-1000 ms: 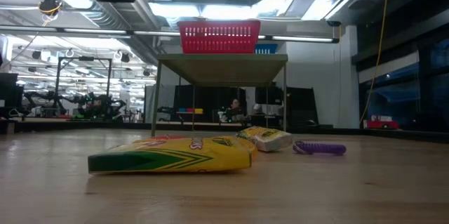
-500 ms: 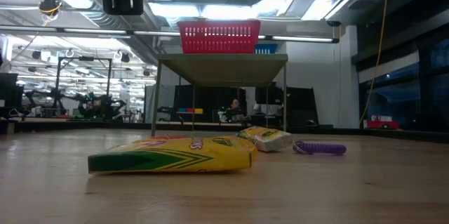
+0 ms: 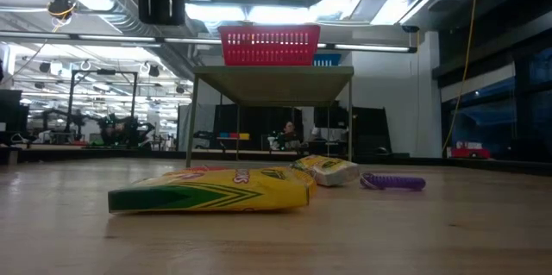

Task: Pick & Place Office Desk Supplies
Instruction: Put the yellow crayon box into the orange bin

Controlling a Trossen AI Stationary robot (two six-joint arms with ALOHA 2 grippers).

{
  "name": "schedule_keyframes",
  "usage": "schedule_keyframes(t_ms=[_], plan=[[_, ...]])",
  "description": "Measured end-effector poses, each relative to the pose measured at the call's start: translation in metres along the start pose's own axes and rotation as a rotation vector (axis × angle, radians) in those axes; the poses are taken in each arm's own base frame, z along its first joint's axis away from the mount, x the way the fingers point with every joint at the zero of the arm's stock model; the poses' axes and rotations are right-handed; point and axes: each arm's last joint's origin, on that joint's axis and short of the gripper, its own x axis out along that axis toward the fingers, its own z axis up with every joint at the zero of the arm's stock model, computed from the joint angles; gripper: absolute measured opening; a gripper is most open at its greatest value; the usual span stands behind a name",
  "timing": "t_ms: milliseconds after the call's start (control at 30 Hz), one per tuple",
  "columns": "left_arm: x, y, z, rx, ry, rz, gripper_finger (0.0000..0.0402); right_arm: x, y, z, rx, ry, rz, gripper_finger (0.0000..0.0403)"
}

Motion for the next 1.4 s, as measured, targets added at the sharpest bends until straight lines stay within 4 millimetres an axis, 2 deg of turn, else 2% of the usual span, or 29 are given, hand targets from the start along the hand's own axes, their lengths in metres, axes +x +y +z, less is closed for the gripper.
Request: schedule_keyframes(t_ms=[233, 933, 1167, 1400], plan=[[-0.0017, 0.0028, 0.0055, -0.021, 0.002, -0.003, 0.0223, 0.0000, 0.0000, 0.0002, 0.001, -0.001, 0.001, 0.0078], [-0.0016, 0.0000, 0.0025, -0.020, 0.051, -0.033, 0.0054, 0.0010, 0.0003, 0.0012, 0.003, -0.024, -0.008, 0.0082], [-0.0016, -0.0003, 0.0016, -0.004, 0.079, -0.047, 0.0044, 0.0009, 0.0023, 0.0028, 0.008, -0.039, 0.013, 0.0107], [-0.0014, -0.0009, -0.0013, 0.000, 0.124, -0.060, 0.0035, 0.0005, 0.0071, 0.0075, 0.023, -0.084, 0.066, 0.0151]])
